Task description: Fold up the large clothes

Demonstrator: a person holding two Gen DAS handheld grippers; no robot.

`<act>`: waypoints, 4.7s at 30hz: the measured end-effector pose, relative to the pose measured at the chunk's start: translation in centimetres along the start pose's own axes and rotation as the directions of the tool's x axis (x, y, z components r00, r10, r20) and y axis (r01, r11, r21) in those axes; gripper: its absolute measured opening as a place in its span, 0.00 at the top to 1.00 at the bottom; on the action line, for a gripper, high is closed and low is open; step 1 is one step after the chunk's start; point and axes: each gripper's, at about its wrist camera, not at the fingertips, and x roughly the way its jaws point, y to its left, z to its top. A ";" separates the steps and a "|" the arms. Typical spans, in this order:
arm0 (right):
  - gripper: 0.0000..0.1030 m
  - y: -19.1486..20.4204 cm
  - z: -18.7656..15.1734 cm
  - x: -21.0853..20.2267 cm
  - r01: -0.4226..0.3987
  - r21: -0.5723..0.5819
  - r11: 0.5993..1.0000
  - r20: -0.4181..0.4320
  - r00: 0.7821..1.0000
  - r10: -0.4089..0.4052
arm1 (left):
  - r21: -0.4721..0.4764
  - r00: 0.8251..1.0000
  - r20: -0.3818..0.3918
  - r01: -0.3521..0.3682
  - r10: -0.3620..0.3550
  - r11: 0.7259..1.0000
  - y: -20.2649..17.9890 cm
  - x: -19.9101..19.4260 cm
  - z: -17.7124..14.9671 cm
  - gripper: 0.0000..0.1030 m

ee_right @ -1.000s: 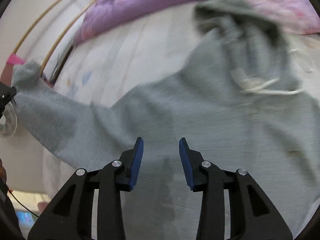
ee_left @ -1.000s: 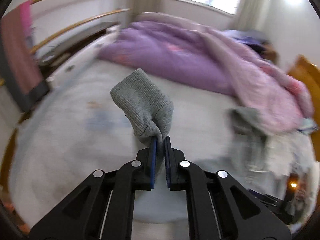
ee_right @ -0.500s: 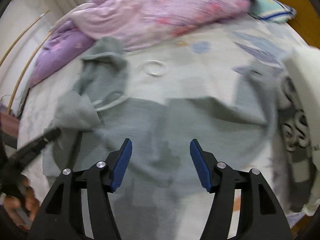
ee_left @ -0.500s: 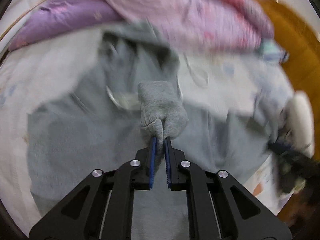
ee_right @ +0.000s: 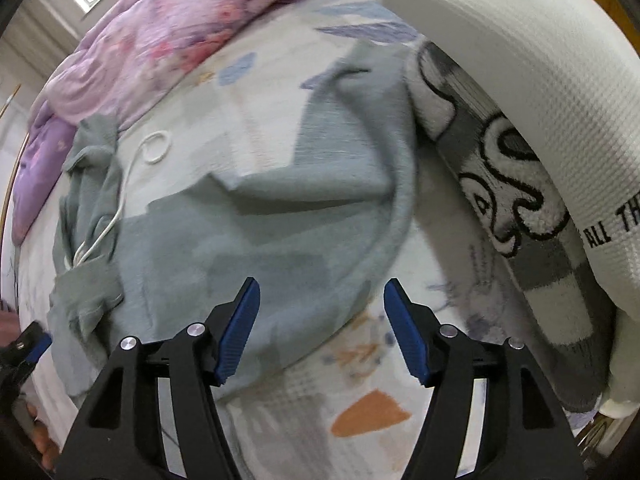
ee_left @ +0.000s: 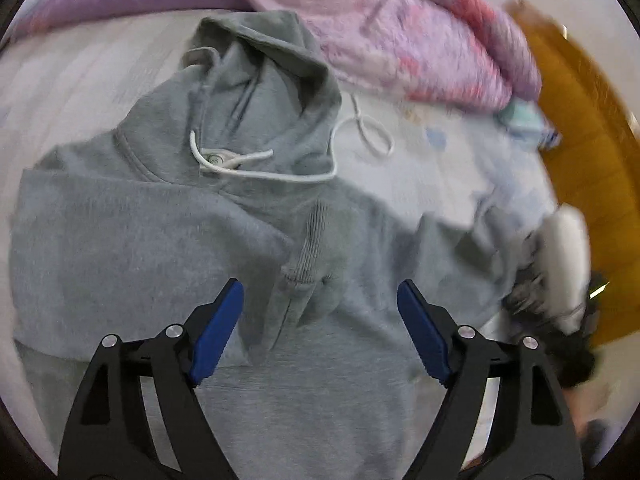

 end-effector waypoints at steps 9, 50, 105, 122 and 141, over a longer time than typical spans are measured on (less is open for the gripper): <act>0.40 -2.5 2.5 3.4 0.062 0.115 0.991 -0.003 0.998 -0.062 | -0.014 0.975 -0.172 -0.145 0.141 0.989 0.6 7.0 1.1 0.22; 0.44 17.3 -7.9 -0.9 -0.227 -0.222 0.948 -0.044 0.974 0.223 | 0.120 0.966 -0.113 -0.219 0.232 0.968 3.5 0.2 -0.6 0.21; 0.50 27.2 5.1 2.3 -0.223 -0.303 0.926 0.003 0.972 0.235 | -0.146 0.980 0.082 -0.166 0.180 0.975 20.5 -6.8 9.7 0.33; 0.52 35.6 12.7 14.4 -0.138 -0.387 0.912 -0.090 0.990 0.112 | -0.104 0.981 -0.161 -0.129 0.111 0.986 15.2 10.2 21.9 0.31; 0.91 26.4 14.5 12.9 -0.309 -0.203 0.929 -0.089 0.951 0.297 | -0.183 0.982 -0.178 0.034 -0.067 0.983 15.6 12.3 23.9 0.30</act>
